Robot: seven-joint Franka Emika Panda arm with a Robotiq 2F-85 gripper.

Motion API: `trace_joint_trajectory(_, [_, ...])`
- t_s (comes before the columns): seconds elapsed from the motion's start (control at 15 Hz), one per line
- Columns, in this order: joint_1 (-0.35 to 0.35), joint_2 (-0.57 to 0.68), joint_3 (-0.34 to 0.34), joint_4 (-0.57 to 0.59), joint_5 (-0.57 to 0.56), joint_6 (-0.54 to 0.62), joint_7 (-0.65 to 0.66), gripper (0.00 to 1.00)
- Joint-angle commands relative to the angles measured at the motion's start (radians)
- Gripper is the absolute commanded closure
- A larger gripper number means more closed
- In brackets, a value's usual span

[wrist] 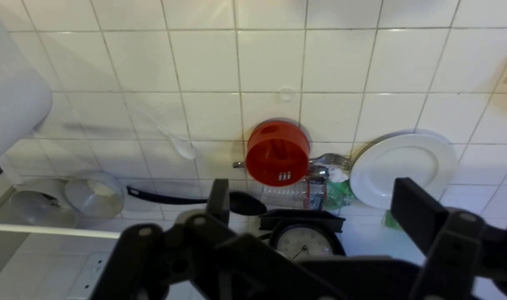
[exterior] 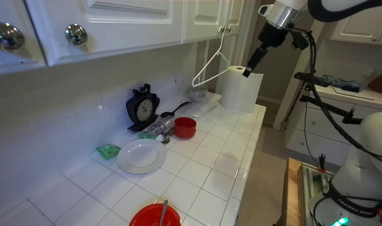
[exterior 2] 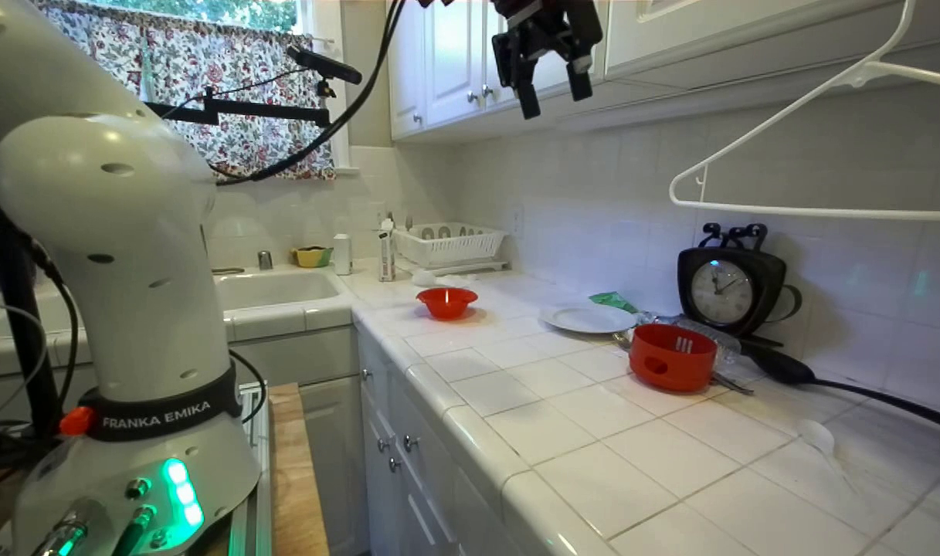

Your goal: Put the hanger on the countertop

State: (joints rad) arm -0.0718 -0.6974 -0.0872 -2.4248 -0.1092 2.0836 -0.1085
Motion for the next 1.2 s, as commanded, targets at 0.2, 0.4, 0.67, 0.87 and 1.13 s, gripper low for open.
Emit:
trace_joint_trajectory(0.2, [-0.076,0.158,-0.059,0.105,-0.092,0.15,-0.021,0.0])
trace_joint_trajectory(0.4, [-0.081,0.144,-0.066,0.088,-0.064,0.139,-0.009,0.0])
trace_joint_trajectory(0.67, [-0.087,0.165,-0.076,0.107,-0.064,0.14,-0.008,0.0])
trace_joint_trajectory(0.87, [-0.092,0.205,-0.097,0.127,-0.062,0.193,-0.017,0.0])
trace_joint_trajectory(1.13, [-0.089,0.256,-0.156,0.144,-0.047,0.353,-0.075,0.0])
